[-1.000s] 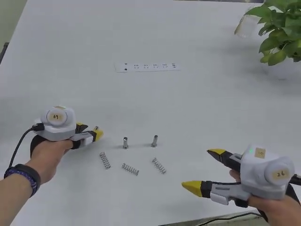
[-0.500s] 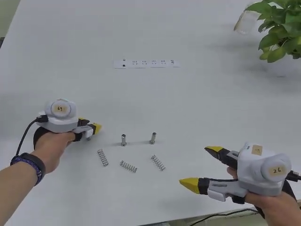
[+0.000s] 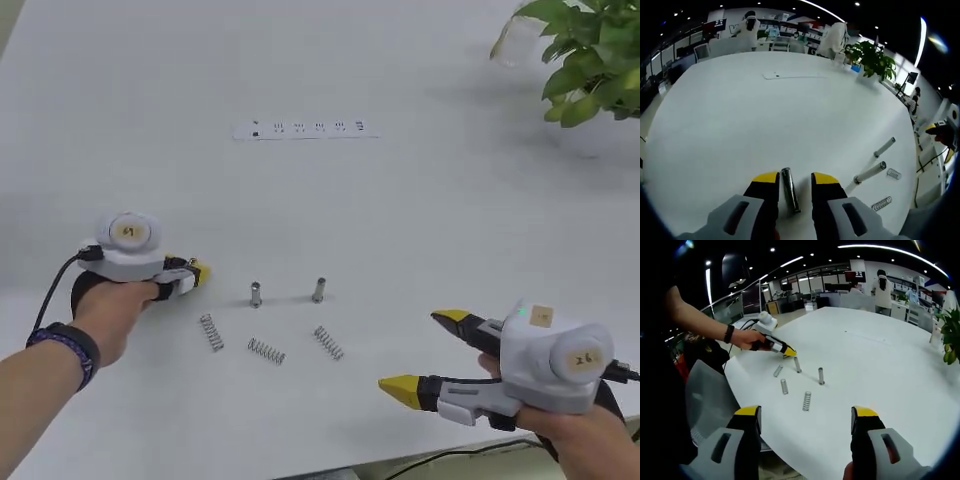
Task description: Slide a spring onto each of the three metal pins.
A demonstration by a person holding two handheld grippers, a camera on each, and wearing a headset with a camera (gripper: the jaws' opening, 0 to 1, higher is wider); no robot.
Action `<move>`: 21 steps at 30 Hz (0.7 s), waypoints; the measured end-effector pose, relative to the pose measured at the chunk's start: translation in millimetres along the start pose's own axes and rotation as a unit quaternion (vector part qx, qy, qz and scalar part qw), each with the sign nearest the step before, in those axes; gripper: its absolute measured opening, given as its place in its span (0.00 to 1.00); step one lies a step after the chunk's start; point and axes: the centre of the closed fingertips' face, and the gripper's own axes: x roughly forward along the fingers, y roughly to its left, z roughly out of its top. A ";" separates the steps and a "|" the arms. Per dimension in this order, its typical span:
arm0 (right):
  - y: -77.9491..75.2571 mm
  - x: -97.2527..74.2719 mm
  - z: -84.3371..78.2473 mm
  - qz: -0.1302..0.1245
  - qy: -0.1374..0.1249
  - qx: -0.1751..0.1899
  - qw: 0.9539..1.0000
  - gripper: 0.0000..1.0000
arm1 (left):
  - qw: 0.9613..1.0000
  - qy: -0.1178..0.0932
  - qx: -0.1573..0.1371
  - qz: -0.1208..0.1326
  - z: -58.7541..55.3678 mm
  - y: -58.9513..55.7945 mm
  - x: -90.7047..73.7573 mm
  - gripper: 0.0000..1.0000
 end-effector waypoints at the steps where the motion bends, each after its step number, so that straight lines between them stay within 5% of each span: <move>1: 0.2 0.4 -0.5 0.001 0.001 0.000 1.000 0.72 | 1.000 0.001 0.000 0.002 -0.1 0.3 0.9 0.18; 21: -2.4 2.9 0.9 0.002 0.001 0.002 1.000 0.71 | 0.999 0.010 -0.004 0.031 2.7 8.3 2.1 0.01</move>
